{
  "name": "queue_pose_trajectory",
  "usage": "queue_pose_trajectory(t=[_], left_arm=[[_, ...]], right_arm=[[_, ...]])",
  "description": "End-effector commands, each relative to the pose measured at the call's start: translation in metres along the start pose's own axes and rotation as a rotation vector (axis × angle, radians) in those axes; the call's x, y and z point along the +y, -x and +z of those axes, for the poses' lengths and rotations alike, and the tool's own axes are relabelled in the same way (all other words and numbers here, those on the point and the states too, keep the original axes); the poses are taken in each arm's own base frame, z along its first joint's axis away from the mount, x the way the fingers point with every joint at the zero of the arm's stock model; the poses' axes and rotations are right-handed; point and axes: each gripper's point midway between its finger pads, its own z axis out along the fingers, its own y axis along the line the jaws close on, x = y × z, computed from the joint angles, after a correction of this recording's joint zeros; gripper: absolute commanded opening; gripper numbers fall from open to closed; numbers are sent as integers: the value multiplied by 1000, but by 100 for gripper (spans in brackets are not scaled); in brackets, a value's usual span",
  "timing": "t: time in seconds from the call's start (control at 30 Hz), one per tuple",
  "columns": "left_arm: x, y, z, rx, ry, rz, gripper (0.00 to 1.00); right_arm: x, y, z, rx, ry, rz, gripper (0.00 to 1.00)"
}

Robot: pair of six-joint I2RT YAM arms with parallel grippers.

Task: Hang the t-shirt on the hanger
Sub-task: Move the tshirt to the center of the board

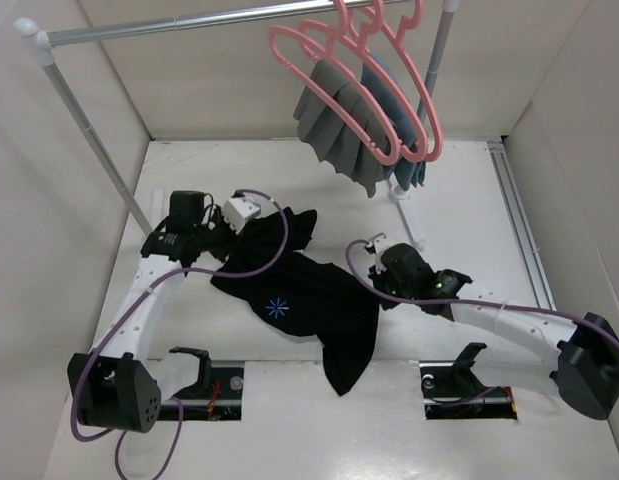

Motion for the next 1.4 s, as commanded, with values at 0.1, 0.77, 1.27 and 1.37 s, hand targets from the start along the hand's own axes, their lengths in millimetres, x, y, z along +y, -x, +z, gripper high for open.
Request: queue_pose_trajectory(t=[0.1,0.77,1.27,1.37], left_arm=[[-78,-88,-26,256,-389,253,32],[-45,-13,73,32,-121,224,80],[41,-1,-1,-50,90,-208,0],[43,-32,-14,83,111,-155,0]], right_arm=[[-4,5,-6,28,-32,-48,39],[103,121,73,-93,387,-419,70],[83,57,76,27,402,-347,0],[83,65,50,-32,327,-379,0]])
